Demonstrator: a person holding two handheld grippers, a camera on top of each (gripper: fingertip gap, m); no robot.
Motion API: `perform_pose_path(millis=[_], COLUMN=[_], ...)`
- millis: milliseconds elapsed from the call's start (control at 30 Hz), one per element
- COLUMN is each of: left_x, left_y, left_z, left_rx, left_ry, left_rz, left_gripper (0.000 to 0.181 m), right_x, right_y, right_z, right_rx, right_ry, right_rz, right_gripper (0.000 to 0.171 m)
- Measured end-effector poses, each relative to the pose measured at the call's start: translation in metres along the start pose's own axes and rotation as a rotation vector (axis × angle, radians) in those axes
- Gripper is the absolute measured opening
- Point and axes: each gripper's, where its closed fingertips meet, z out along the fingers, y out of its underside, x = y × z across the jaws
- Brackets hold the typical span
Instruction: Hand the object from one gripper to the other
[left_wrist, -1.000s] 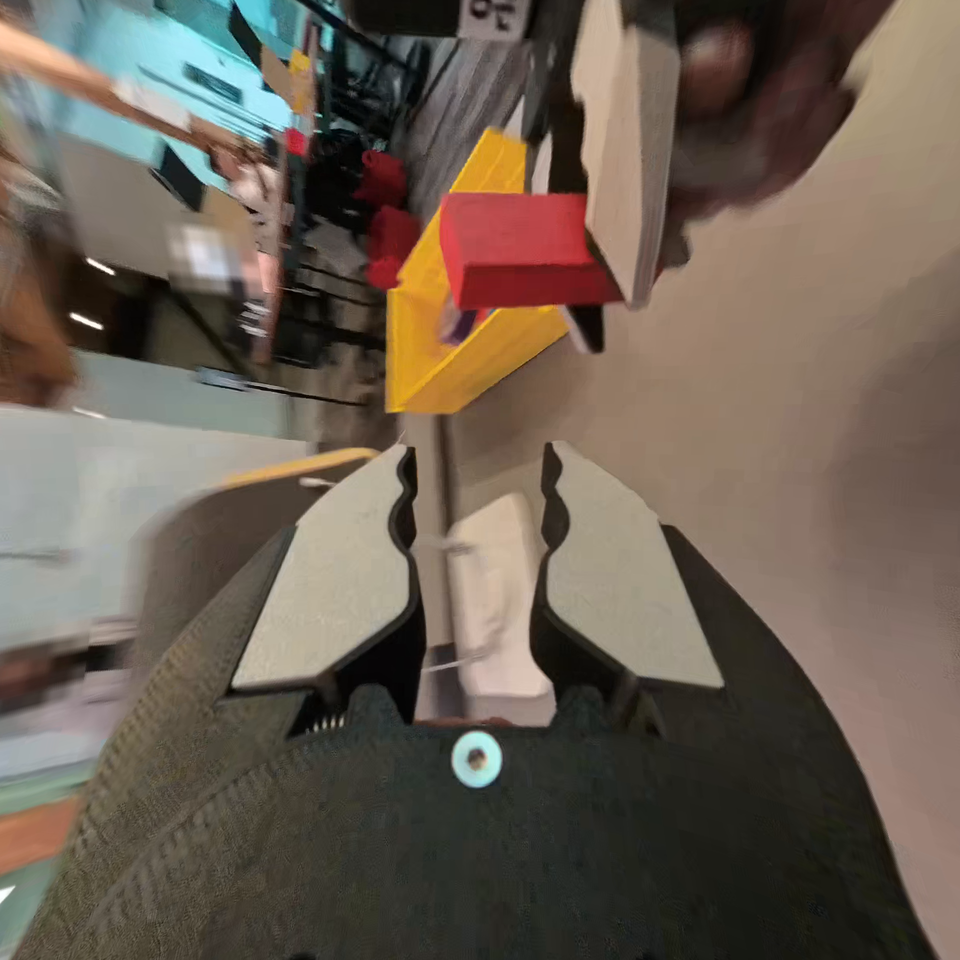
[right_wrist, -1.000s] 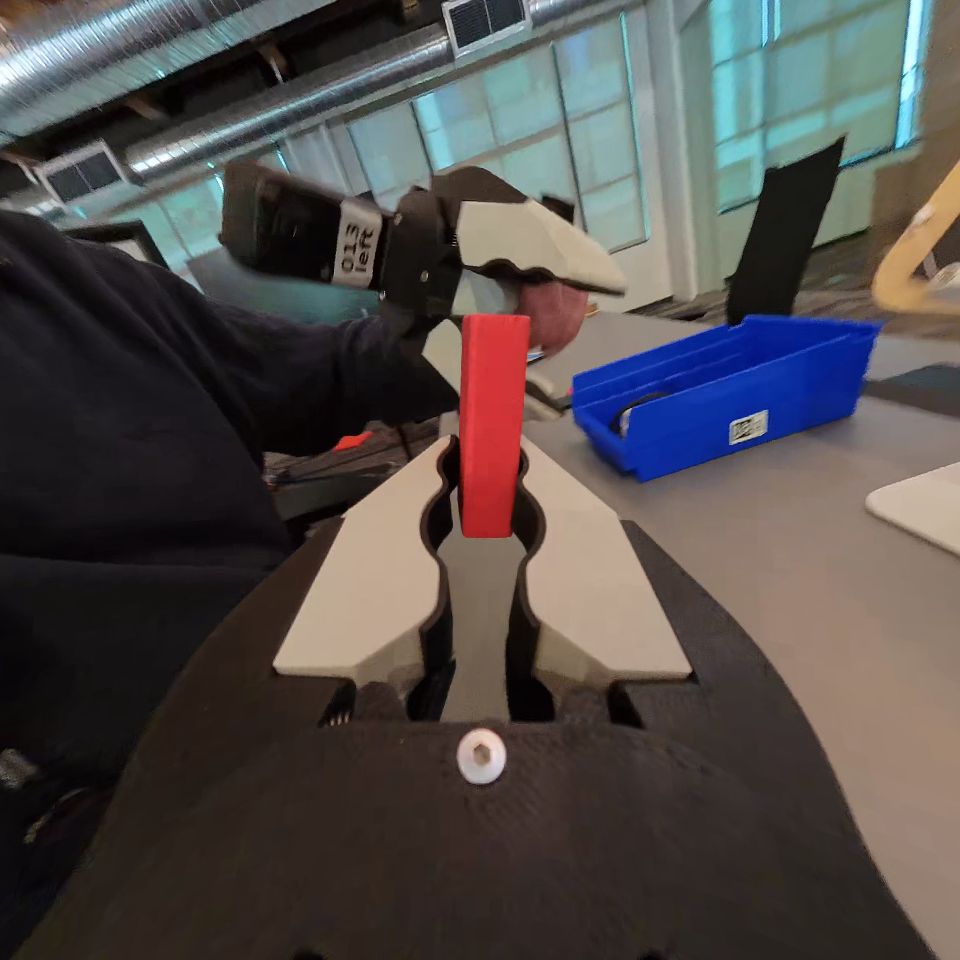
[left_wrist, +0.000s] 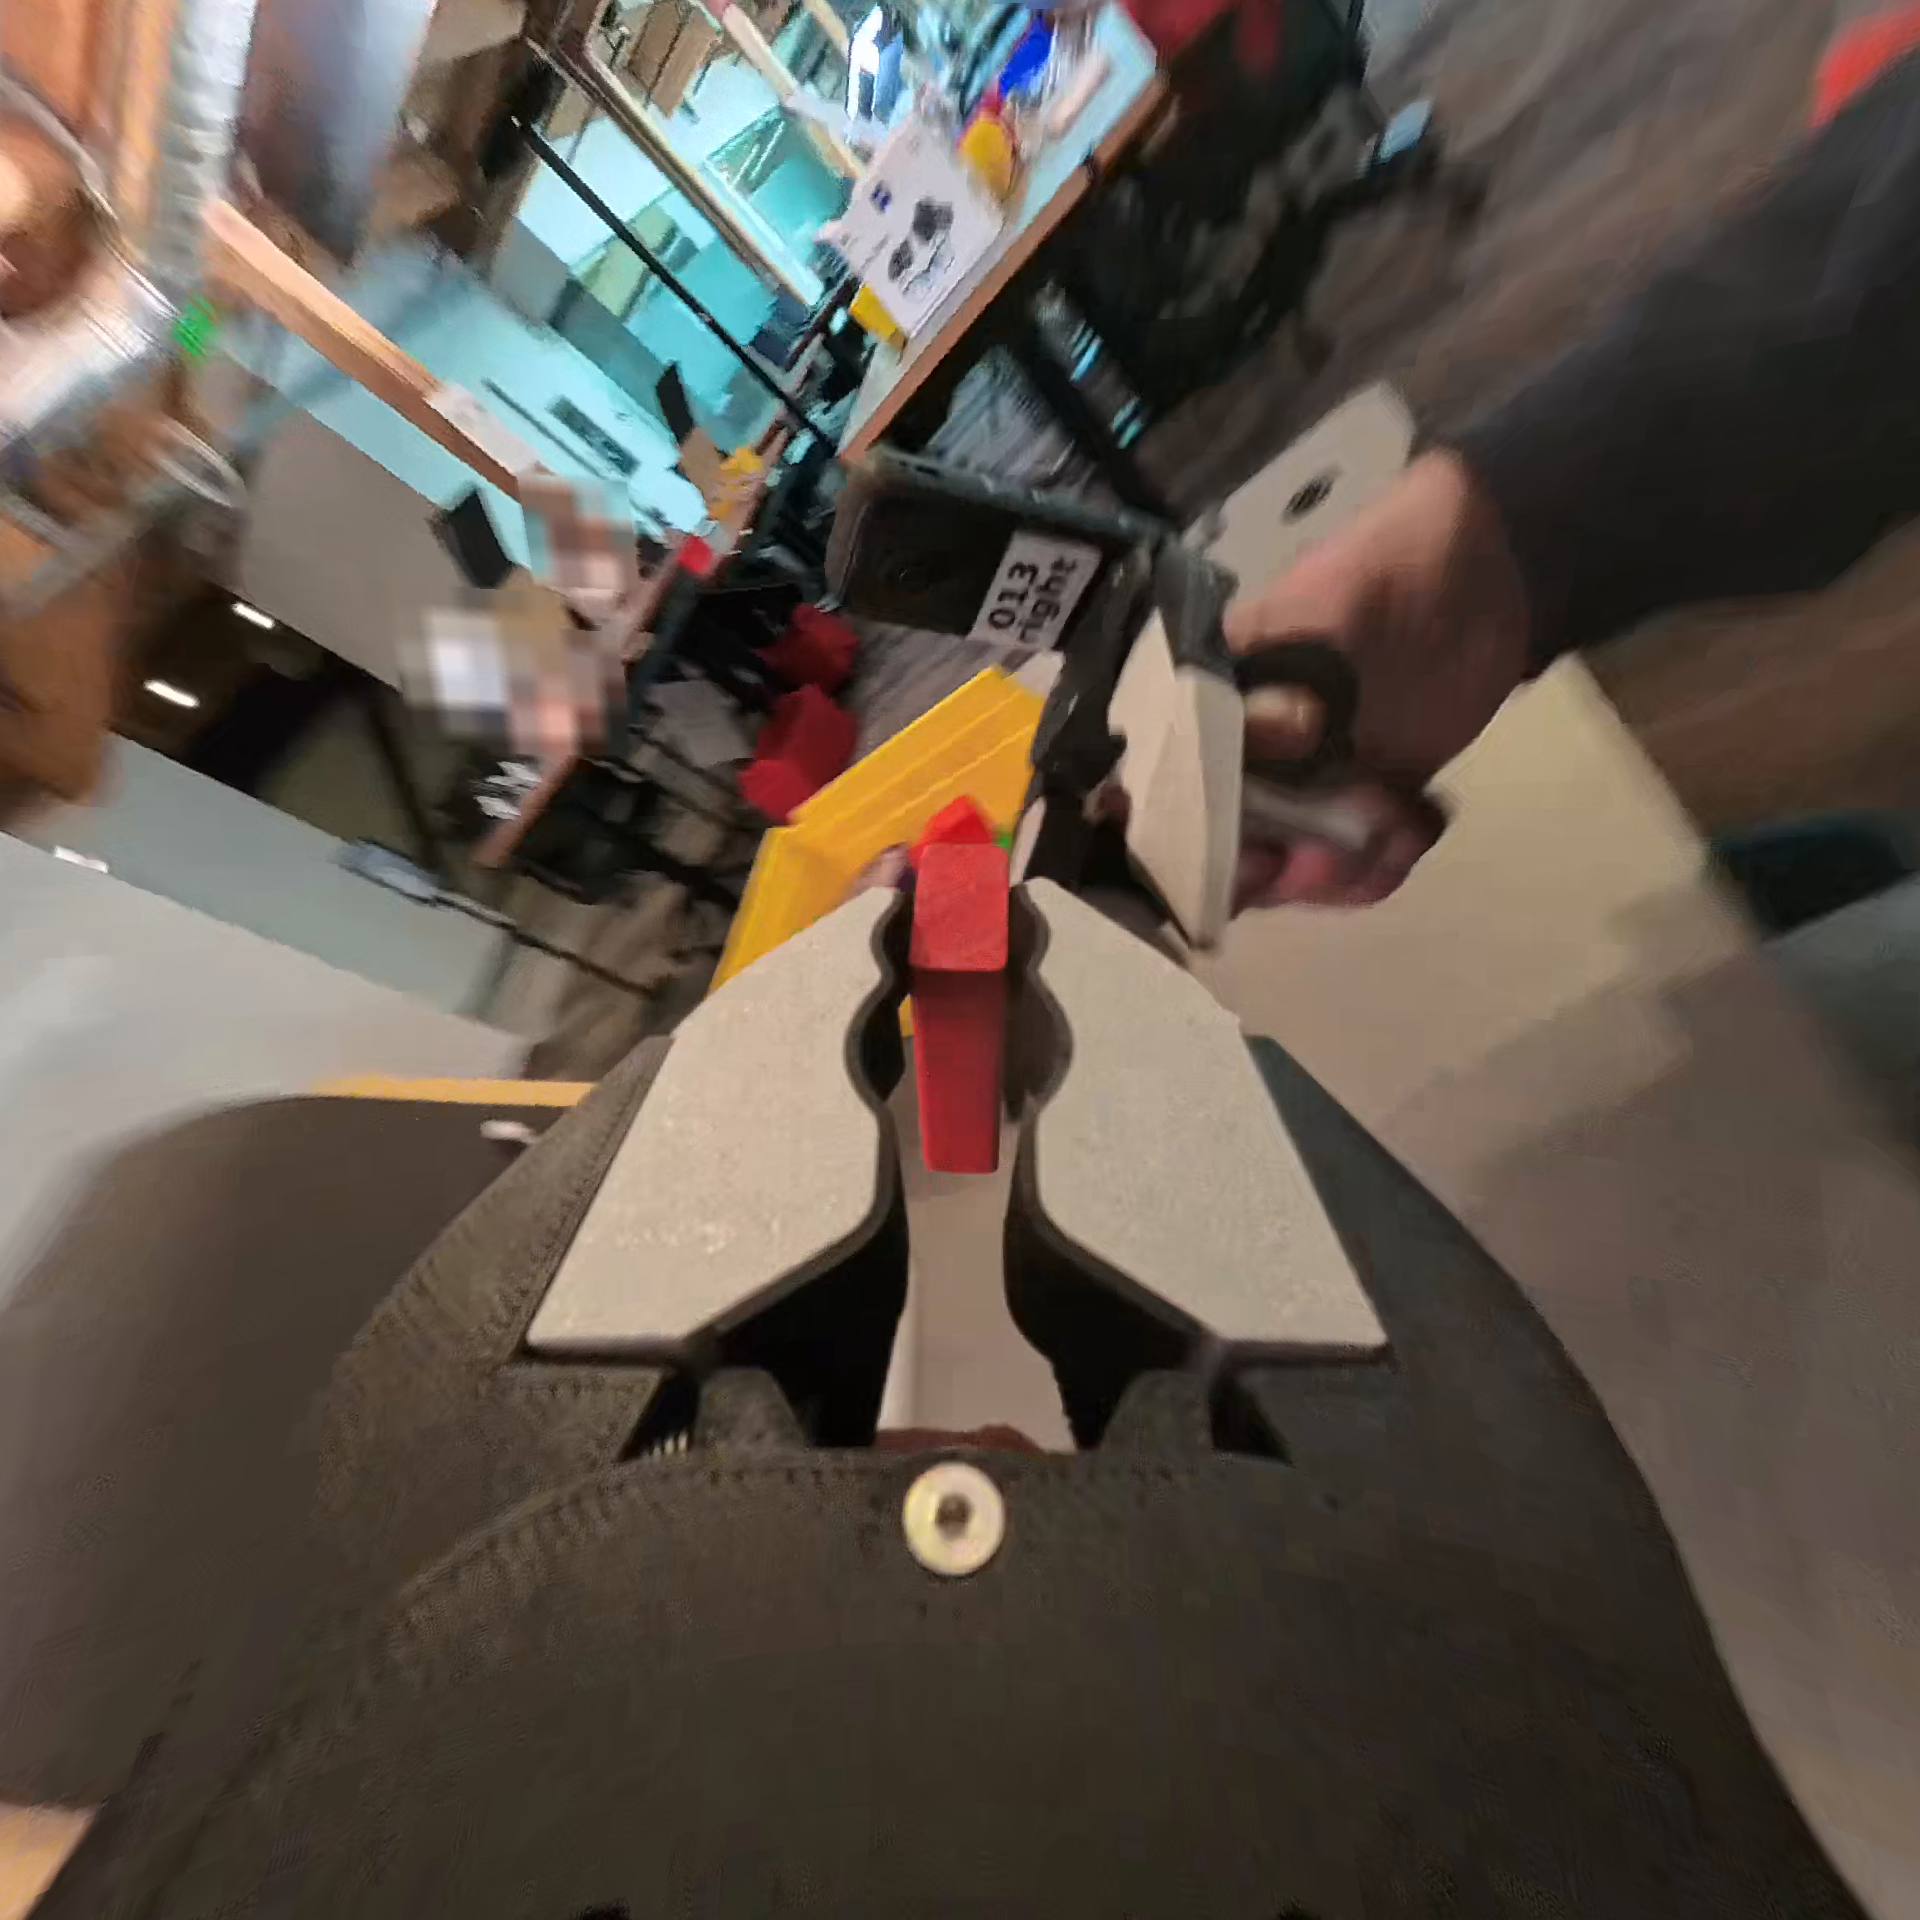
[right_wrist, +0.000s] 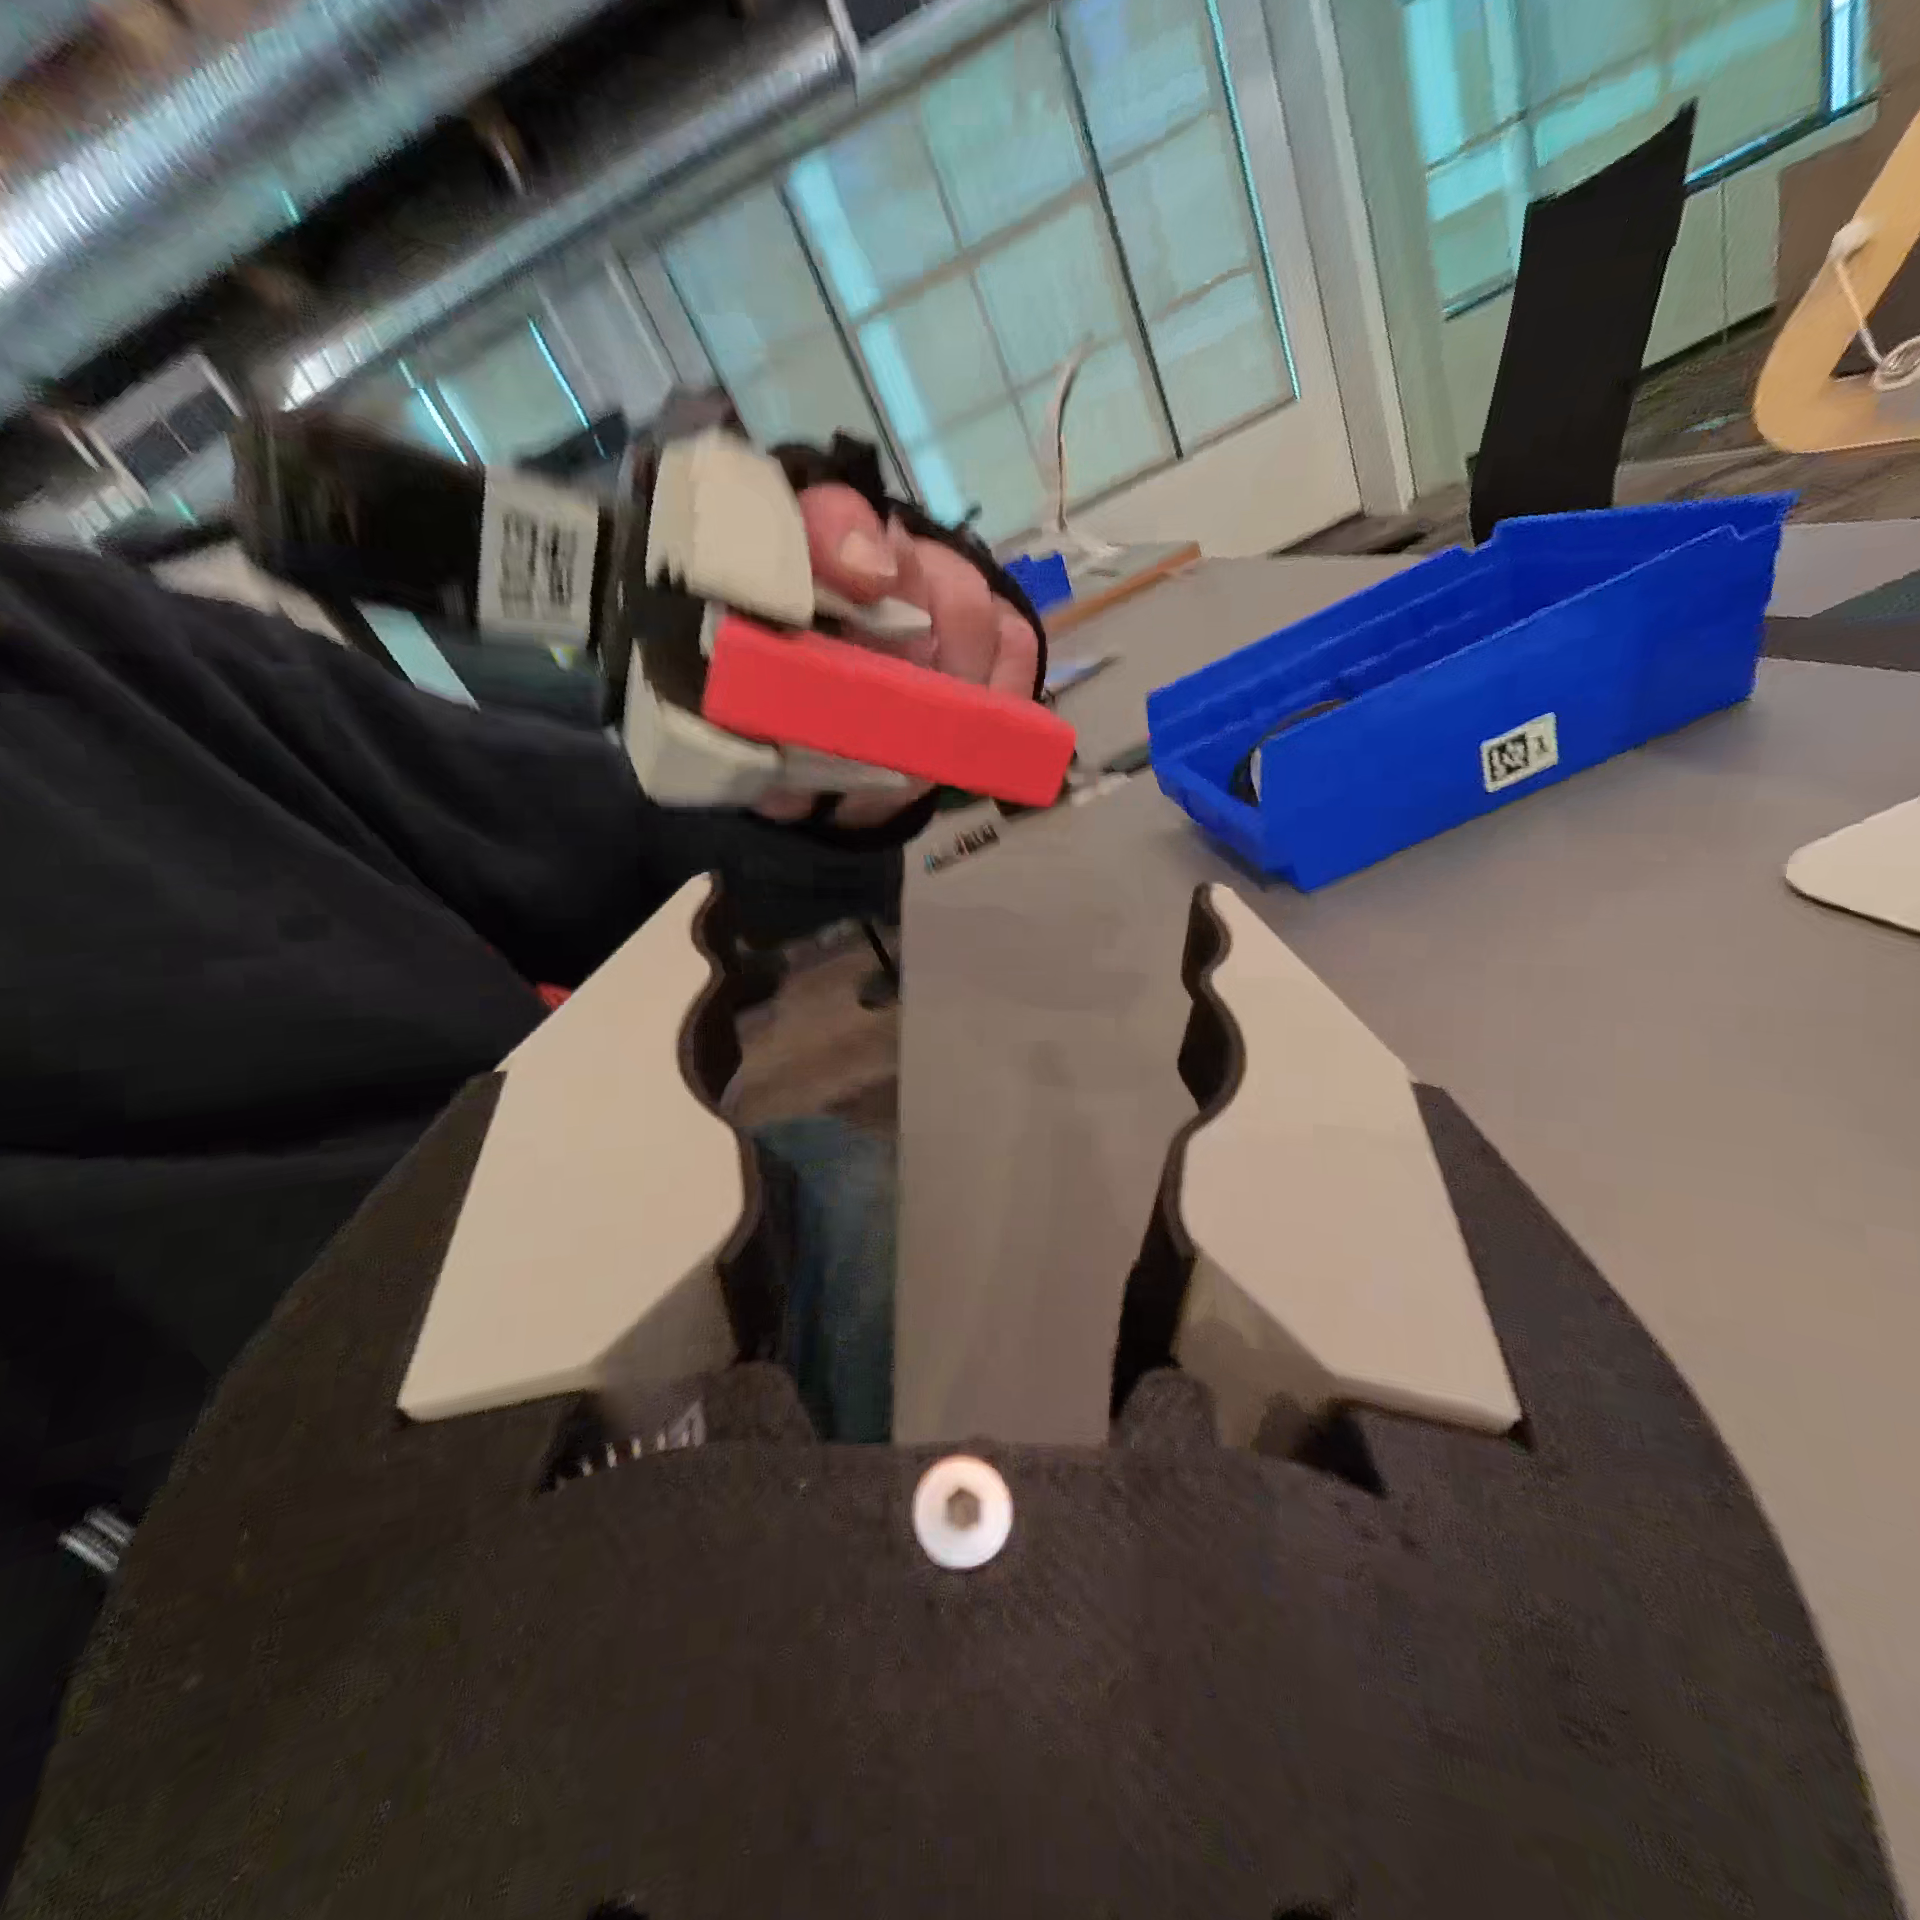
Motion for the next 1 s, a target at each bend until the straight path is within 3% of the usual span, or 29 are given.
perform_pose_path(millis=[100,233,367,633,867,1000], left_x=[0.004,0.009,0.016,0.025,0.025,0.018], left_y=[0.005,0.008,0.000,-0.012,-0.013,-0.008], left_z=[0.003,0.008,0.008,0.004,0.004,-0.003], left_rx=[-0.094,-0.110,-0.071,0.003,0.011,0.018], left_ry=[-0.074,-0.086,-0.070,-0.020,-0.001,0.012], left_rz=[0.353,0.450,0.452,0.439,0.370,0.173], left_gripper=[0.017,0.017,0.017,0.017,0.017,0.046], right_x=[-0.009,-0.019,-0.019,-0.032,-0.027,-0.020], right_y=[-0.015,-0.018,-0.019,-0.014,-0.017,-0.023], right_z=[0.001,0.010,0.012,0.016,0.012,0.006], right_rx=[0.083,0.076,0.082,0.088,0.083,0.074], right_ry=[-0.057,-0.062,-0.053,-0.159,-0.104,0.001], right_rz=[0.060,0.014,-0.028,-0.016,-0.077,-0.187], right_gripper=[0.090,0.088,0.074,0.073,0.069,0.070])
